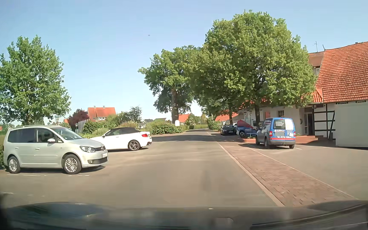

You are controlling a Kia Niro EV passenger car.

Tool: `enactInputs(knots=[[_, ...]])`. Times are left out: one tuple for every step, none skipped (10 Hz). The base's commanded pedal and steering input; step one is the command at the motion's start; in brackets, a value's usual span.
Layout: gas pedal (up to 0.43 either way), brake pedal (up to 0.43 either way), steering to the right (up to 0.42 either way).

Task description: Follow the waypoints while adhering to traffic rules and regulations

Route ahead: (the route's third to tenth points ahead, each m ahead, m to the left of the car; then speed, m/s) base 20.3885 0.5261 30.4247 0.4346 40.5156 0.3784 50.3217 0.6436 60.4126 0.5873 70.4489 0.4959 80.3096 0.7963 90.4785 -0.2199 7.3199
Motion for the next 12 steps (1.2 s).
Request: enactInputs(knots=[[0.157,0.006,0.000],[0.157,0.006,0.000],[0.157,0.006,0.000],[0.157,0.006,0.000],[0.157,0.006,0.000],[0.157,0.006,0.000],[0.157,0.006,0.000],[0.157,0.006,0.000],[0.157,0.006,0.000],[0.157,0.006,0.000],[0.157,0.006,-0.001],[0.157,0.006,-0.001]])
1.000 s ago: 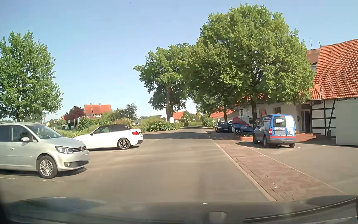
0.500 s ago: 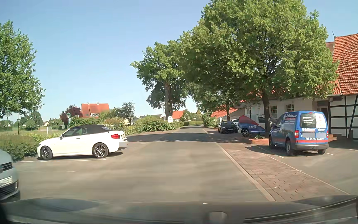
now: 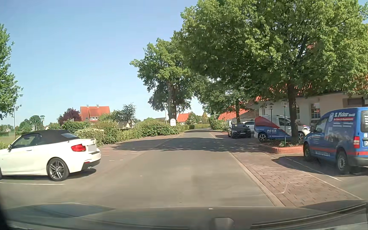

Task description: Follow the waypoints while adhering to traffic rules and regulations

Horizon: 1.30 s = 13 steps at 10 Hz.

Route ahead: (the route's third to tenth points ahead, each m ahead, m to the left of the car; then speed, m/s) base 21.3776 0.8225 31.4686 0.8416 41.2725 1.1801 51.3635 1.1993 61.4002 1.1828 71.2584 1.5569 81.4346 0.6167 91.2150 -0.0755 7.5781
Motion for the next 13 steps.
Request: enactInputs(knots=[[0.157,0.006,-0.001],[0.150,0.006,0.000],[0.150,0.006,0.000],[0.150,0.006,-0.001],[0.150,0.006,-0.001],[0.150,0.006,0.000],[0.150,0.006,-0.001],[0.150,0.006,-0.001],[0.150,0.006,-0.001],[0.150,0.006,-0.001],[0.150,0.006,-0.001],[0.150,0.006,-0.001],[0.150,0.006,-0.001]])
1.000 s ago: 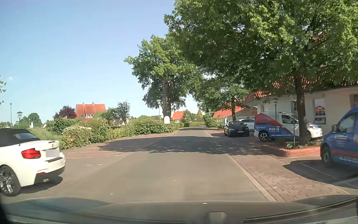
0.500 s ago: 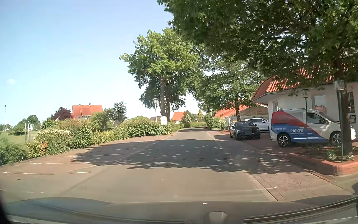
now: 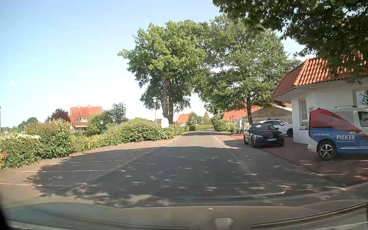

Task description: Follow the waypoints while adhering to traffic rules and regulations

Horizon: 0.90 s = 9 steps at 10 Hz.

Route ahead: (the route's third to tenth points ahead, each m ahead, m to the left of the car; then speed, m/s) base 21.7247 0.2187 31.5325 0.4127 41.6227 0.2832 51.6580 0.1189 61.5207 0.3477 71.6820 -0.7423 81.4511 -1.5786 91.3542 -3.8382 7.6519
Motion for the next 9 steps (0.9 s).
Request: enactInputs(knots=[[0.150,0.006,-0.001],[0.150,0.006,-0.001],[0.150,0.006,-0.001],[0.150,0.006,-0.001],[0.150,0.006,0.000],[0.150,0.006,0.000],[0.150,0.006,0.000],[0.150,0.006,0.000],[0.150,0.006,0.000]])
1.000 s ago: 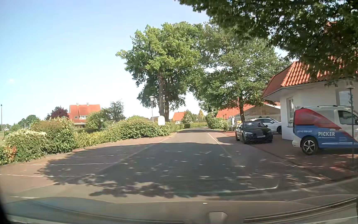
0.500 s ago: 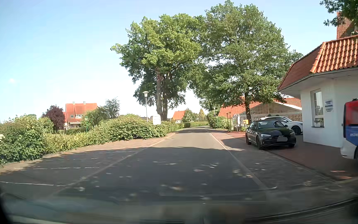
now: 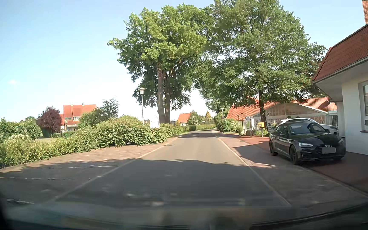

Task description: Follow the waypoints while adhering to traffic rules and regulations

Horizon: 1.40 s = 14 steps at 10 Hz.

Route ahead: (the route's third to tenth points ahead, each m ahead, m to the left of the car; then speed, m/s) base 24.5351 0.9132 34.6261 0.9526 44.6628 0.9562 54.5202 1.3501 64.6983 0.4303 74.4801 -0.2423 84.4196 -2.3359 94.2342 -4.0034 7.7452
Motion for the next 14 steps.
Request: enactInputs(knots=[[0.150,0.006,0.001],[0.150,0.006,0.003],[0.150,0.006,0.004],[0.150,0.006,0.005],[0.150,0.006,0.005],[0.150,0.006,0.006],[0.150,0.006,0.006],[0.150,0.006,0.006],[0.138,0.006,0.006],[0.138,0.006,0.008],[0.138,0.006,0.010],[0.130,0.006,0.010],[0.130,0.006,0.009],[0.130,0.006,0.009]])
